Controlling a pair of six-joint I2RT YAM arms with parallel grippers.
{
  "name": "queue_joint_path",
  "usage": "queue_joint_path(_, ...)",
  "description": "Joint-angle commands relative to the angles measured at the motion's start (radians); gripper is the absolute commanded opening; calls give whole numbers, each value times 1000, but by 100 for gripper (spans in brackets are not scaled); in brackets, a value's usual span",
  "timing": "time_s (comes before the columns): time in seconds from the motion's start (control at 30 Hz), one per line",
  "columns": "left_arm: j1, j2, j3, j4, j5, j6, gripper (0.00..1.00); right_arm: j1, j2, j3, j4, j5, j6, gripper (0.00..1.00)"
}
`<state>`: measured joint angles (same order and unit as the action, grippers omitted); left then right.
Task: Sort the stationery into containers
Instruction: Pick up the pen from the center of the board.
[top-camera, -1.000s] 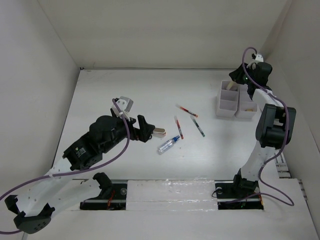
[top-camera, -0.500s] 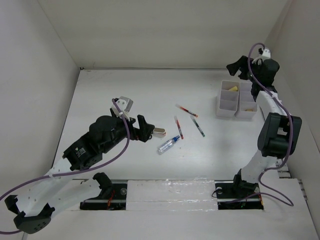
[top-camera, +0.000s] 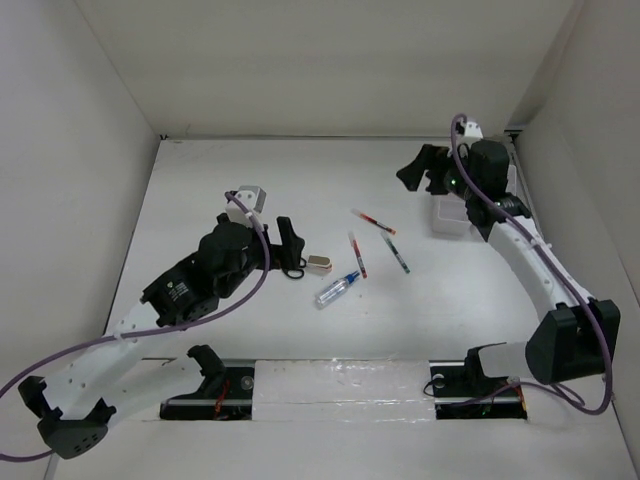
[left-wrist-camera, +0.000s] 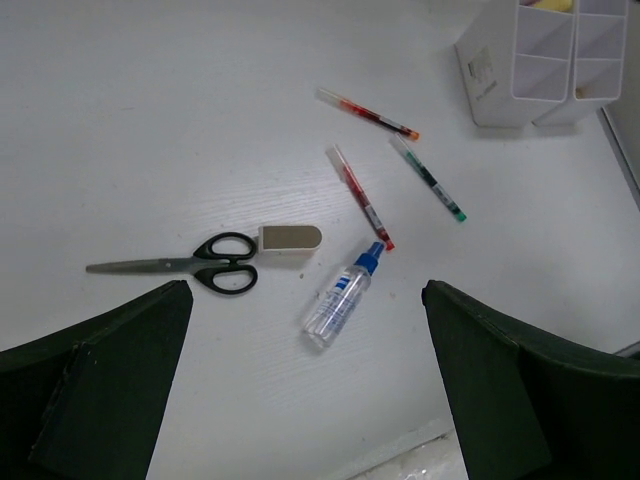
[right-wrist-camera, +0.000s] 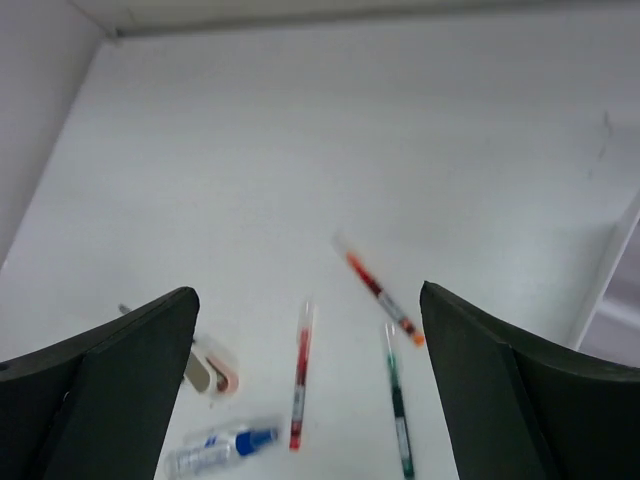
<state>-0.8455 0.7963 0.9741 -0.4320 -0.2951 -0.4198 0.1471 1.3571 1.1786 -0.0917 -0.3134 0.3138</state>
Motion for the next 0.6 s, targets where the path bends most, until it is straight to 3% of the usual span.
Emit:
queue_joint_path(0.0, 5, 40, 72, -33, -102, -68, 100, 35, -47, -89, -107, 92, 18, 98)
queue_joint_path(0.07, 5, 64, 83, -42, -115, -79, 100, 51, -59, -108, -186, 149, 39, 94)
queue_joint_path(0.33, 37, 122, 83, 13, -58, -165, 100, 153, -130, -249, -232, 329, 99, 82)
queue_joint_path(0.57, 37, 263, 150, 58, 13, -210, 100, 226, -151, -272, -267, 353, 160, 76)
